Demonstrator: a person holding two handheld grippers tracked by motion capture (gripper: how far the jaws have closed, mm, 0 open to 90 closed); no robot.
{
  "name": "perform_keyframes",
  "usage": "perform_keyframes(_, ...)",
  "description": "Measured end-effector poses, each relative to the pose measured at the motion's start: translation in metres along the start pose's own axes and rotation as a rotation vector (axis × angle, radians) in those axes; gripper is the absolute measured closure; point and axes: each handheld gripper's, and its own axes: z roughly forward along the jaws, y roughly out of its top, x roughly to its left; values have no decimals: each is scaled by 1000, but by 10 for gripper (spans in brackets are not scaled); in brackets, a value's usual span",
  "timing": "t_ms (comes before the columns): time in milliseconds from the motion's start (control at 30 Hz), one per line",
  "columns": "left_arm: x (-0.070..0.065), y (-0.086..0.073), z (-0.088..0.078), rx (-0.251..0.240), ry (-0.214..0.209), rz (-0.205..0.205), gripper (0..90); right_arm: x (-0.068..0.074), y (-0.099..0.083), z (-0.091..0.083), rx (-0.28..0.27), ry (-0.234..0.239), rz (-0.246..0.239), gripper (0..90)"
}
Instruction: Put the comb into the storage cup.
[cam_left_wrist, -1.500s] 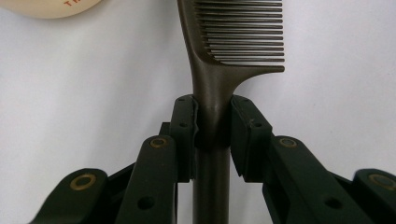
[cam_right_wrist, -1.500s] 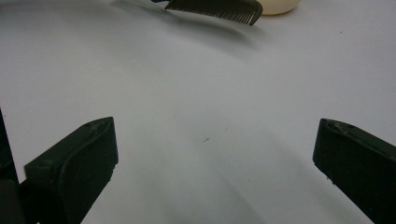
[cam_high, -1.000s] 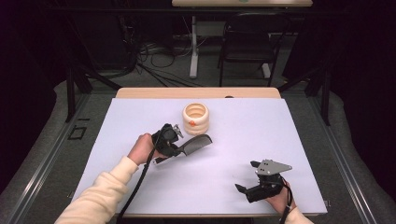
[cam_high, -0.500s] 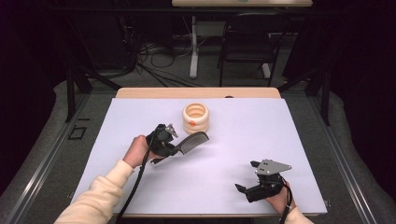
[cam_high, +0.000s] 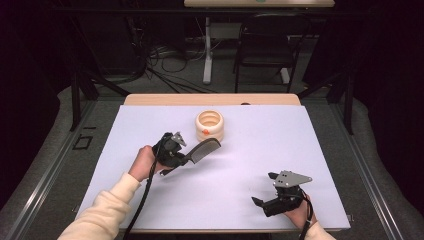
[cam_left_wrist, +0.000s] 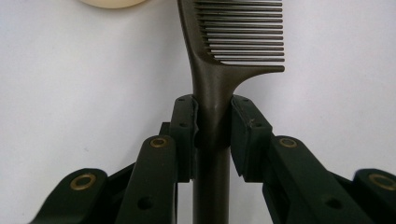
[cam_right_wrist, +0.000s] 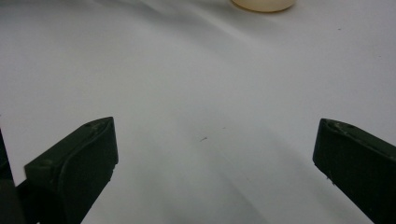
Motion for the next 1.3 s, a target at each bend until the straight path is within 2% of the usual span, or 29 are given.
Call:
perform_keyframes(833,7,-9,-10,-84,20,-48,722,-1,0,0,4,-5,4,0)
perform_keyframes(1300,14,-13,-12,-123,61,-76,722,-1,0,1,8,-6,5,0)
